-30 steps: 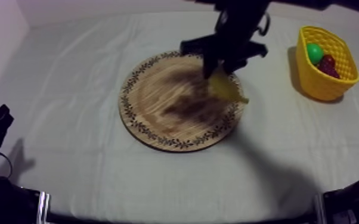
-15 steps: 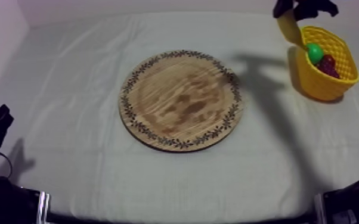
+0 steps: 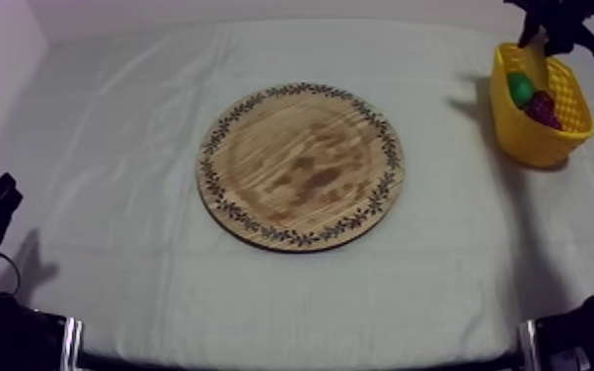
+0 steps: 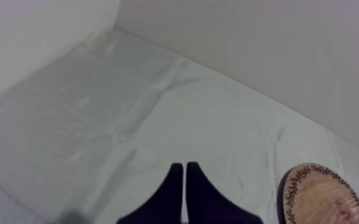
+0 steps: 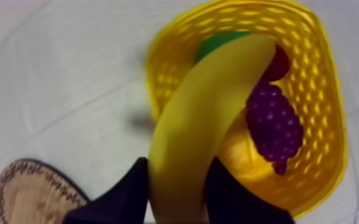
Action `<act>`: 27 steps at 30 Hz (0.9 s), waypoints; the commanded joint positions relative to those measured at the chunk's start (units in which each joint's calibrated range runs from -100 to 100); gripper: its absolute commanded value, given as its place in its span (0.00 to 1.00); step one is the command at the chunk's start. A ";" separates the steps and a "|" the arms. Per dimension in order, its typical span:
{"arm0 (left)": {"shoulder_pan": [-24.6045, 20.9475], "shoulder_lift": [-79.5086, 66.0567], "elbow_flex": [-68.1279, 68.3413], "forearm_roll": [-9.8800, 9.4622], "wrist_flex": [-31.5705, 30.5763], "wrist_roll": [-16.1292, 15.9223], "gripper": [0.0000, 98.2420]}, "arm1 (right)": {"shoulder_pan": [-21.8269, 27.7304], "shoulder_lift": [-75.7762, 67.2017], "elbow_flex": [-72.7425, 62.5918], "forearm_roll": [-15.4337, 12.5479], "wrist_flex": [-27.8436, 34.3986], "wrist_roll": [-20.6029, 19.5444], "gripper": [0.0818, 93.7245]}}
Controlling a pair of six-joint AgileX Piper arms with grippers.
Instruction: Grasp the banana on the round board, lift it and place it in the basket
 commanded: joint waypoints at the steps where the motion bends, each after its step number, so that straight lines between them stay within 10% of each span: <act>1: -0.01 0.04 0.00 -0.02 0.00 0.00 0.00 | 0.73 1.12 -0.12 0.03 -0.69 -0.08 0.37; 12: -0.01 0.04 0.00 -0.02 0.00 0.03 0.00 | 1.29 -3.24 0.51 -1.71 1.20 2.40 0.62; 27: -0.01 0.04 0.00 -0.02 0.00 0.00 0.00 | -0.20 -36.70 14.77 -6.72 3.33 10.72 0.34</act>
